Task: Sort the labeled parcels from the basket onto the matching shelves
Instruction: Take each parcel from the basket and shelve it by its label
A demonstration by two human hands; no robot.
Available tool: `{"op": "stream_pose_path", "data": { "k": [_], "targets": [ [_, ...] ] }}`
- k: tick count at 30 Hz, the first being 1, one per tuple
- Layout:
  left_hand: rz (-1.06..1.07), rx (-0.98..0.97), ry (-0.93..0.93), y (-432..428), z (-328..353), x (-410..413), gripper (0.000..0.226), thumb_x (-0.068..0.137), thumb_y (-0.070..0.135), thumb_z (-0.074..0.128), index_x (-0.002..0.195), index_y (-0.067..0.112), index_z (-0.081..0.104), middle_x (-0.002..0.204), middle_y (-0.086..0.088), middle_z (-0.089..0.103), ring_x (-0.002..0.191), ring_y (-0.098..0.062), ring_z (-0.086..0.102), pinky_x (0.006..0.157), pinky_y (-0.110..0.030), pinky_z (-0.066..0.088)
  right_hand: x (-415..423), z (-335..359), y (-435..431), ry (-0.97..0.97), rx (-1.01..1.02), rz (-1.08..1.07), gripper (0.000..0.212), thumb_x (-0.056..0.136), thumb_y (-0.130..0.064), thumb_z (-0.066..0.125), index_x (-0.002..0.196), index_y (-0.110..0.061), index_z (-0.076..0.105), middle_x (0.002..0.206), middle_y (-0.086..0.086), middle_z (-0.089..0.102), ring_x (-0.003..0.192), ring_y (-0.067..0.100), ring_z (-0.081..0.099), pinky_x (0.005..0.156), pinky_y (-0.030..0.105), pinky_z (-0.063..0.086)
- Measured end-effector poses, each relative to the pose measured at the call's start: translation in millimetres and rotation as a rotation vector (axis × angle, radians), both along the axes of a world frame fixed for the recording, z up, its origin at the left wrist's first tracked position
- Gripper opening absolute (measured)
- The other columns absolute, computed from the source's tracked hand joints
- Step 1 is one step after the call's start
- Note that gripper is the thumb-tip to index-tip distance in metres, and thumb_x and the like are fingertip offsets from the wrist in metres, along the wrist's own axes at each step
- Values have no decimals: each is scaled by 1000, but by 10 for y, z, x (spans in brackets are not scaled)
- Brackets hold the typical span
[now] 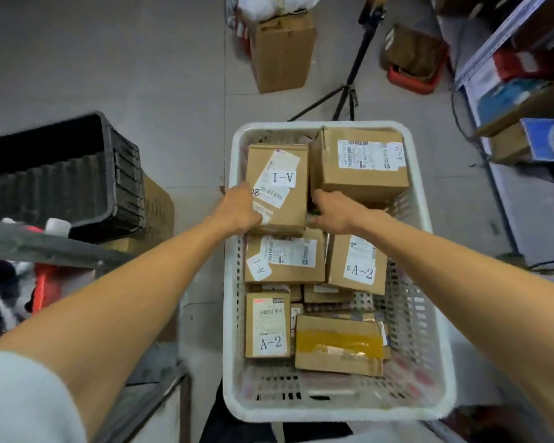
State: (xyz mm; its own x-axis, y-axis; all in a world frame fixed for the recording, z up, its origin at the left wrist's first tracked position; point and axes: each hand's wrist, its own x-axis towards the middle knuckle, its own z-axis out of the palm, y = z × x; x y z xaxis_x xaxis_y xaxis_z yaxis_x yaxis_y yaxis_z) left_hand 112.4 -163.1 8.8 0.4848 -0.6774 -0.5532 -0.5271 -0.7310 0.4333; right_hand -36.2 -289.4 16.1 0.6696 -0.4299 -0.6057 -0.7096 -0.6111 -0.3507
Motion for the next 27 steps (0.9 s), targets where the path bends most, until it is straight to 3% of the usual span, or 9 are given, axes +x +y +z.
{"op": "stream_pose_path", "data": {
  "k": [4, 9, 14, 19, 23, 27],
  "targets": [
    [72, -31, 27, -161, -468, 8, 81, 68, 31, 66, 138, 14, 29, 124, -9, 52, 112, -30, 56, 89, -44, 52, 91, -395, 53, -73, 133, -230, 71, 86, -29, 68, 141, -8, 29, 140, 13, 45, 127, 29, 46, 101, 36, 40],
    [238, 43, 70, -205, -528, -45, 71, 80, 12, 62, 141, 5, 27, 134, -18, 41, 124, -35, 44, 102, -43, 43, 154, -658, 300, -282, 278, -556, 83, 81, -17, 74, 143, -11, 20, 139, 10, 46, 128, 26, 44, 103, 38, 41],
    [337, 48, 152, -81, -591, -6, 63, 79, 10, 63, 136, 7, 35, 131, -15, 46, 116, -31, 51, 96, -39, 48, 135, -644, 308, -331, 399, -815, 77, 78, -5, 73, 143, -13, 32, 133, 6, 52, 122, 20, 49, 92, 27, 40],
    [353, 50, 301, 364, -662, -328, 63, 74, 9, 71, 129, 12, 40, 125, -7, 54, 111, -23, 56, 82, -31, 49, -254, -608, 447, -192, 394, -777, 73, 79, -21, 74, 142, -18, 37, 117, 1, 56, 114, 23, 54, 96, 37, 46],
    [308, -16, 300, 659, -823, -638, 61, 72, 15, 76, 124, 21, 46, 119, 1, 62, 108, -20, 60, 88, -35, 51, -646, -628, 610, -156, 268, -530, 64, 78, -25, 74, 133, -22, 39, 121, 3, 57, 101, 20, 56, 77, 28, 48],
    [382, -117, 447, 629, -931, -713, 87, 72, 5, 77, 142, 20, 27, 122, 8, 53, 111, -13, 54, 88, -31, 48, -690, -771, 597, -253, 352, -656, 90, 74, -27, 81, 144, -20, 26, 131, -4, 50, 116, 17, 50, 91, 29, 41]
  ]
}}
